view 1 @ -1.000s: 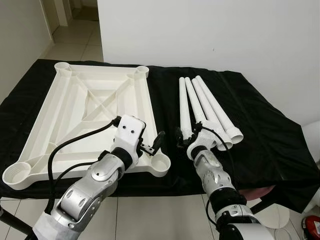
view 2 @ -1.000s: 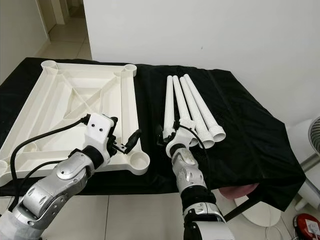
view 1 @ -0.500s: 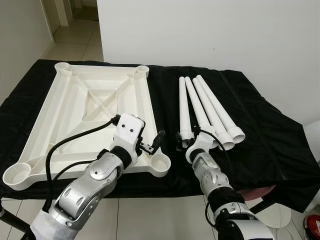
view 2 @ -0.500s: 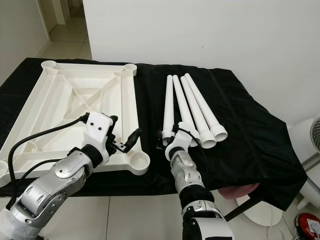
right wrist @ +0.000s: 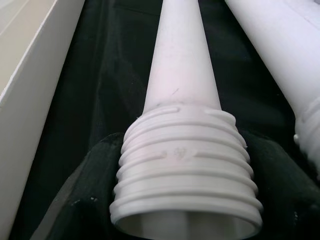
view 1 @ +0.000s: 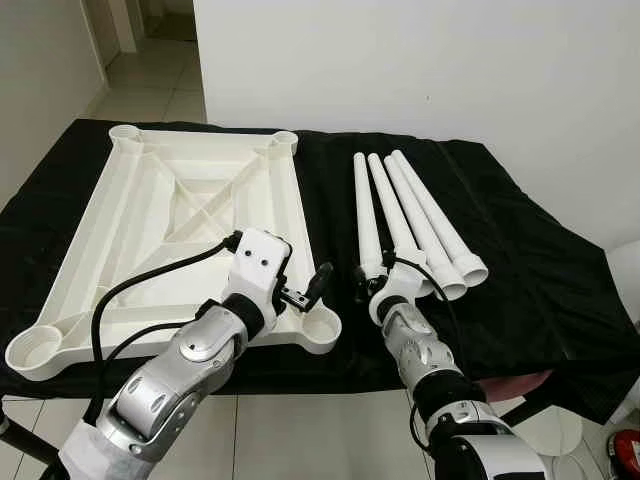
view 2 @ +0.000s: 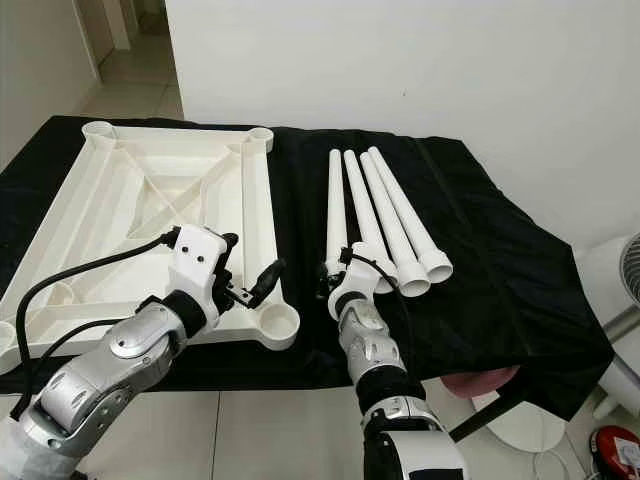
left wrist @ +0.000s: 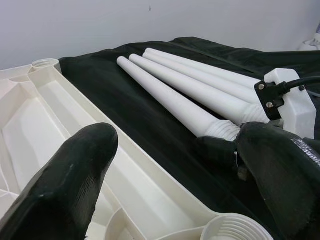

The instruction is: Building children table

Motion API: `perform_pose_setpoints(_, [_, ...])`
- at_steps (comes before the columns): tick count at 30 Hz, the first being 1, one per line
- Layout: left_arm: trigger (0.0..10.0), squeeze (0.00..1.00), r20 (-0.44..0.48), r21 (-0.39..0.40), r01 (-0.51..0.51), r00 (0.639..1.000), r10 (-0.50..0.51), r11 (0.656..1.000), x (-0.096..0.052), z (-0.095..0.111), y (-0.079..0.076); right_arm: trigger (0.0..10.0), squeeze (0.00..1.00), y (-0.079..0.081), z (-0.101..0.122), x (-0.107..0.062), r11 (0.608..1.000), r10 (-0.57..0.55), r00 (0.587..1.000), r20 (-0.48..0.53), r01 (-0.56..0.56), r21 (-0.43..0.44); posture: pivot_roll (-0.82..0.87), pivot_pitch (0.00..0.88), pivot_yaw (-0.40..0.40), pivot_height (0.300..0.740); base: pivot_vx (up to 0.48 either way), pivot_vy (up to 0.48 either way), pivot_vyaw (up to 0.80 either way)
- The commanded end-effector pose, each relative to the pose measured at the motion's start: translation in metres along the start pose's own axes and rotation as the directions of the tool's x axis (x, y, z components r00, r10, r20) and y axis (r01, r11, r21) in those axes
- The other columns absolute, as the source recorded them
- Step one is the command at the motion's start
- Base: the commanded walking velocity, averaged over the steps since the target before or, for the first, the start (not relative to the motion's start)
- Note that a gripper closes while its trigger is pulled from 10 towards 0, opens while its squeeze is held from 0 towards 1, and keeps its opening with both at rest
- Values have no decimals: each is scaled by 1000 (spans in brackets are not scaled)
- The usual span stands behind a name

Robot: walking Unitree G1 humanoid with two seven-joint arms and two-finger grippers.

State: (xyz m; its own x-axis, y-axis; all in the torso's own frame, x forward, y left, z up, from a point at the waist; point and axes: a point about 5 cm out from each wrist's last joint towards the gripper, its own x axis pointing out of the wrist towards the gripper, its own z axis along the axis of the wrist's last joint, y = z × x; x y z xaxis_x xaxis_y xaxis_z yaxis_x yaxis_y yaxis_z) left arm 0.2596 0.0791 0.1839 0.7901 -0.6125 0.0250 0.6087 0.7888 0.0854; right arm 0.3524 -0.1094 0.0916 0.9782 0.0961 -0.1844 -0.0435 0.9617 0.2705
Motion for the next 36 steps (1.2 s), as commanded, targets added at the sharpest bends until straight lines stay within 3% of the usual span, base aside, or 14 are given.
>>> perform_pose_setpoints(1, [10000, 0, 2, -7, 249, 968, -249, 968, -1, -1, -14, 7020, 0, -5, -4, -4, 999, -16, 1000, 22, 16, -34, 22, 0, -90, 740, 0, 0, 0])
perform_pose_setpoints(2, [10000, 0, 2, -7, 249, 968, -249, 968, -1, -1, -14, 7020, 0, -5, -4, -4, 999, -16, 1000, 22, 16, -34, 22, 0, -90, 740, 0, 0, 0])
perform_pose_setpoints(3, [10000, 0, 8, -26, 237, 971, -237, 971, 0, 0, -12, 10000, 0, -5, -1, -6, 998, -4, 998, 62, 8, -62, 22, 0, -90, 740, 0, 0, 0])
perform_pose_setpoints(8, [10000, 0, 42, -66, 209, 978, -207, 976, 3, 2, -9, 10000, 0, -7, 9, -14, 990, 26, 980, 196, 1, -139, 9, 0, -106, 740, 0, 0, 0])
perform_pose_setpoints(9, [10000, 510, 56, -97, 212, 977, -207, 972, 5, 4, -9, 10000, 0, -11, 12, -19, 991, 28, 971, 236, 5, -136, 6, 0, -104, 740, 0, 0, 0])
perform_pose_setpoints(10, [10000, 510, 56, -97, 212, 977, -207, 972, 5, 4, -9, 10000, 0, -11, 12, -19, 991, 28, 971, 236, 5, -136, 6, 0, -104, 740, 0, 0, 0])
perform_pose_setpoints(11, [10000, 776, 65, -129, 212, 977, -205, 969, 5, 5, -8, 10000, 0, -15, 15, -22, 991, 28, 964, 264, 7, -131, -2, 0, -100, 740, 0, 0, 0])
perform_pose_setpoints(12, [10000, 776, 65, -129, 212, 977, -205, 969, 5, 5, -8, 10000, 0, -15, 15, -22, 991, 28, 964, 264, 7, -131, -2, 0, -100, 740, 0, 0, 0])
perform_pose_setpoints(13, [10000, 1000, 79, -172, 223, 974, -212, 959, 6, 6, -7, 10000, 0, -18, 18, -26, 992, 29, 955, 294, 9, -126, -6, 0, -98, 740, 0, 0, 0])
perform_pose_setpoints(20, [10000, 1000, 85, -215, 240, 970, -227, 946, 10, 8, 0, 10000, 0, -22, 24, -41, 984, 107, 916, 386, -43, -171, -18, 0, -77, 740, 0, 0, 0])
perform_pose_setpoints(23, [10000, 1000, 90, -282, 226, 974, -208, 933, 17, 13, 7, 10000, 0, -19, 24, -46, 978, 149, 902, 406, -73, -195, -20, 0, -77, 740, 0, 0, 0])
perform_pose_setpoints(24, [10000, 0, 100, -358, 209, 978, -185, 910, 28, 19, 14, 10000, 0, -11, 22, -50, 961, 219, 886, 408, -123, -248, -29, 0, -71, 740, 0, 0, 0])
perform_pose_setpoints(31, [10000, 0, 126, -462, 204, 978, -164, 863, 42, 31, 20, 10000, 0, -1, 24, -56, 928, 316, 857, 407, -190, -322, -26, 0, -64, 740, 0, 0, 0])
perform_pose_setpoints(36, [10000, 0, 156, -558, 274, 962, -225, 783, 60, 47, 22, 10000, 0, 15, 29, -59, 867, 445, 809, 385, -281, -412, -29, 0, -54, 740, 0, 0, 0])
